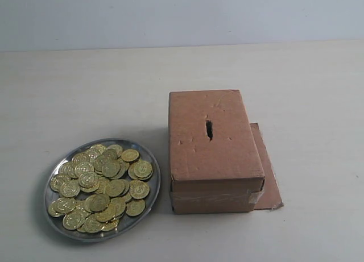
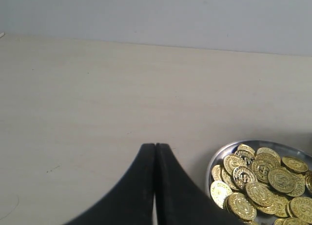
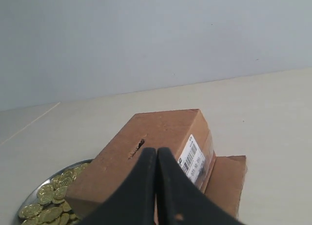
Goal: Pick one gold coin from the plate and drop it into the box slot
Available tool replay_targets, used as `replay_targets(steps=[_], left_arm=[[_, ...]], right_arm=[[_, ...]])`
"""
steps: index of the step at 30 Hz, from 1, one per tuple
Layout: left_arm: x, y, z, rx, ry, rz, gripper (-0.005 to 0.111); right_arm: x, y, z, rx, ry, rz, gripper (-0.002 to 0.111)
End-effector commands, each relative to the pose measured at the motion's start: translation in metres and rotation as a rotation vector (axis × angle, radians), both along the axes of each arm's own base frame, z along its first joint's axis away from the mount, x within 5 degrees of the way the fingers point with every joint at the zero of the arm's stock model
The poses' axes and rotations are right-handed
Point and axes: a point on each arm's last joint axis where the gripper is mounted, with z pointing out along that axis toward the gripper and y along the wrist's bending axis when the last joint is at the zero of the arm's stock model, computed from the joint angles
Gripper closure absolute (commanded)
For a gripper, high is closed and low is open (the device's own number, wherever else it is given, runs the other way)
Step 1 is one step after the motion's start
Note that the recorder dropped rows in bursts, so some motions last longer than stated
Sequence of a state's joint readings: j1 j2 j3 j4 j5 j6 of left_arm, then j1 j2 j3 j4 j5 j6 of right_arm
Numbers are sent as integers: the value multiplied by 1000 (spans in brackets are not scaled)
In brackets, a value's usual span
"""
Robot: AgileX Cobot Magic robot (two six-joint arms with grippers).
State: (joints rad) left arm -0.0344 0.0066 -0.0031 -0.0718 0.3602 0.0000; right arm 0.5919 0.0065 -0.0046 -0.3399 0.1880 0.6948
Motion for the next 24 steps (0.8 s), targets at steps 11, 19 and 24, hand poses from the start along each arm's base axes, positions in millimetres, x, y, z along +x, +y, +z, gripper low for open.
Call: replay_targets(steps=[11,19,24], left_arm=[[0,0,0,-9,-8,1,107],[0,0,0,-9,-8,1,107],[0,0,0,-9,-8,1,107]], right_arm=[[5,-17,-1,-116,-44,-296,108],[6,-30,-4,-140,-2,-513,108],[5,-33,-13,-169,88,-540,108]])
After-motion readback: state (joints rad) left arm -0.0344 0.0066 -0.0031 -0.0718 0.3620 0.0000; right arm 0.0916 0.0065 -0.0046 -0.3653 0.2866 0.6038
